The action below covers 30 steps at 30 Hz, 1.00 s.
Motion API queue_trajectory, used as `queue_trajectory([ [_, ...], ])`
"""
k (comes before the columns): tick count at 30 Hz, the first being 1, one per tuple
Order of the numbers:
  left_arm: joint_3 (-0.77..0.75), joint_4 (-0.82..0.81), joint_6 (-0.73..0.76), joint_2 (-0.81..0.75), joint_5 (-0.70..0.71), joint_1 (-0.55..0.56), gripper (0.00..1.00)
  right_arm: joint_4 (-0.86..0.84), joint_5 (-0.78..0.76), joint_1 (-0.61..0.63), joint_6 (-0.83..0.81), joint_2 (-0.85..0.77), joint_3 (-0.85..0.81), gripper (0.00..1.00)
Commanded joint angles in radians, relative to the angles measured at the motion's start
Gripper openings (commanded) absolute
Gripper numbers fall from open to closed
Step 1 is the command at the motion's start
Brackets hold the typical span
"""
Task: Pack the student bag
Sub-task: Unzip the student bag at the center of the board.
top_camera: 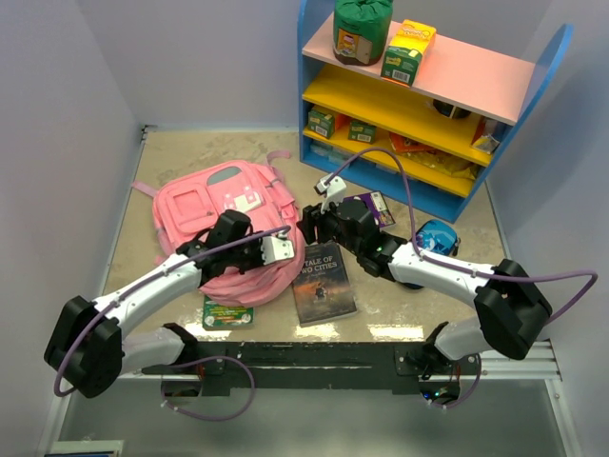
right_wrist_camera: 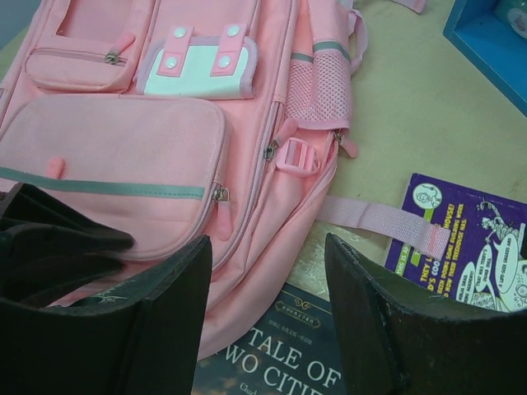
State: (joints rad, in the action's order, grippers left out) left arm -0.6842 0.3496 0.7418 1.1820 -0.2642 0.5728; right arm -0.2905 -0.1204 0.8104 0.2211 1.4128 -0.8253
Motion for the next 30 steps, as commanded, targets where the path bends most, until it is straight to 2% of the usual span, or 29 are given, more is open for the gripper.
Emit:
queue_trajectory([
  [1,0.015,-0.069,-0.038,-0.038,0.057,0.001,0.35,-0.007,-0.010,-0.005,0.014,-0.006,-0.037,0.60],
  [3,0.014,-0.067,-0.036,-0.044,0.060,0.001,0.46,-0.009,-0.008,-0.005,0.017,-0.005,-0.037,0.60],
  [10,0.044,-0.136,-0.038,-0.028,0.140,0.001,0.47,-0.015,-0.007,-0.005,0.023,0.000,-0.041,0.59],
  [16,0.074,-0.166,-0.007,0.024,0.137,0.001,0.46,-0.012,-0.012,-0.005,0.020,-0.005,-0.043,0.58],
  [19,0.049,-0.121,-0.002,0.051,0.060,0.001,0.36,-0.007,-0.013,-0.005,0.017,0.002,-0.051,0.58],
  [20,0.023,-0.091,0.008,0.048,0.040,0.001,0.24,-0.006,-0.015,-0.005,0.017,0.005,-0.054,0.58],
  [22,-0.017,-0.048,0.042,0.022,-0.018,0.001,0.10,-0.001,-0.016,-0.005,0.015,0.003,-0.060,0.58],
  [23,-0.061,0.010,0.094,0.005,-0.067,0.001,0.00,-0.001,-0.016,-0.007,0.014,0.003,-0.061,0.58],
  [25,-0.101,0.067,0.149,-0.050,-0.108,0.001,0.00,0.007,-0.018,-0.008,0.012,-0.003,-0.061,0.58],
  [27,-0.185,0.195,0.214,-0.055,-0.144,0.001,0.00,0.022,-0.018,-0.010,0.001,-0.006,-0.066,0.58],
  [30,-0.222,0.327,0.348,-0.128,-0.191,0.001,0.00,0.045,-0.021,-0.014,-0.029,-0.003,-0.081,0.59],
])
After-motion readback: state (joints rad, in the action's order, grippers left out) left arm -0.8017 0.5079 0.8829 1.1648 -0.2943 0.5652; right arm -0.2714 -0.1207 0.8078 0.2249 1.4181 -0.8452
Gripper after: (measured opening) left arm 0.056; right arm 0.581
